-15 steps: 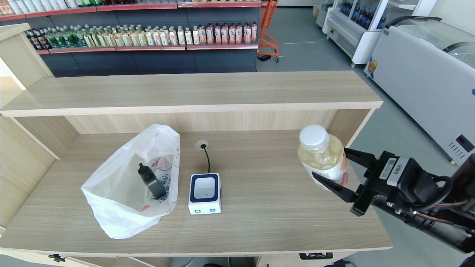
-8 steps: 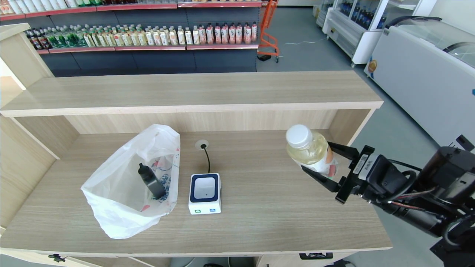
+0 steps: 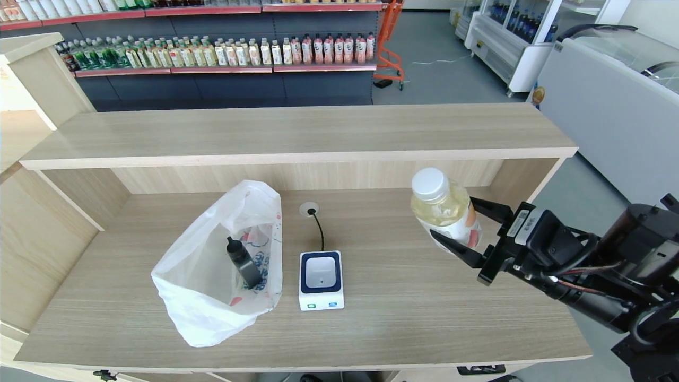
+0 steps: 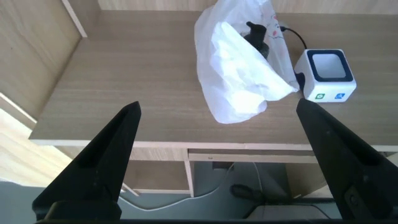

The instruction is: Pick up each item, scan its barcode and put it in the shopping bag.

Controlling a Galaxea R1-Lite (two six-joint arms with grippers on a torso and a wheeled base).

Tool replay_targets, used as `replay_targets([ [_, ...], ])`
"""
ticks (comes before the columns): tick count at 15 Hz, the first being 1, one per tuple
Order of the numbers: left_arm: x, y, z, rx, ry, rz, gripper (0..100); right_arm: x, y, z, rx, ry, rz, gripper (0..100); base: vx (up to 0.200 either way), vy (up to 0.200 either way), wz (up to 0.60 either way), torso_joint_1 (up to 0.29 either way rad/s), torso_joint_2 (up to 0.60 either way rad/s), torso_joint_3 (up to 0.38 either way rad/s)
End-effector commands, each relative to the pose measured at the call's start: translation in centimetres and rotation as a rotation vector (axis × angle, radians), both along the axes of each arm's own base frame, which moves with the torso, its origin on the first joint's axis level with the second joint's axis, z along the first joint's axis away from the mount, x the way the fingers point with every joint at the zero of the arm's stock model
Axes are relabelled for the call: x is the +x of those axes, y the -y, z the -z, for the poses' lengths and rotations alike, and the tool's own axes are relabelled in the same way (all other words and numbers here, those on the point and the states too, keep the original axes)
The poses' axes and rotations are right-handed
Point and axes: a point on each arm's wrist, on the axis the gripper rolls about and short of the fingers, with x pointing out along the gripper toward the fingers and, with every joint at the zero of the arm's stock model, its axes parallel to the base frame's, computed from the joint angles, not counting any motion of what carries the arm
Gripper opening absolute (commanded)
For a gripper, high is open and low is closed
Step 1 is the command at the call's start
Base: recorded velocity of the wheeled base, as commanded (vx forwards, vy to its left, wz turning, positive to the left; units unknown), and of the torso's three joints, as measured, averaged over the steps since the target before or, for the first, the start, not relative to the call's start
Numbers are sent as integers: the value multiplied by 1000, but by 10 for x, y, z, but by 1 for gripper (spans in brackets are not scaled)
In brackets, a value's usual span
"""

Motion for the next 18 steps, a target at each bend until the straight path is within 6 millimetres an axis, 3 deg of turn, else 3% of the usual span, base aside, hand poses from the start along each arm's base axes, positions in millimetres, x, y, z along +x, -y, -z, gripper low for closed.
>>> replay_targets([
  [1, 0, 0, 0, 0, 0, 0, 100, 3, -1, -1, 2, 3, 0, 0, 0, 200, 0, 7, 2, 2],
  [3, 0, 0, 0, 0, 0, 0, 100, 4, -2, 0, 2, 2, 0, 0, 0, 200, 0, 2, 7, 0],
  [11, 0, 0, 0, 5, 0, 1, 100, 42, -5, 9, -10, 9, -27, 0, 0, 200, 0, 1, 4, 3],
  [18, 0, 0, 0, 6, 0, 0, 100, 59, -8, 35, -57, -22, -39, 0, 0, 0, 0, 0, 0, 0],
])
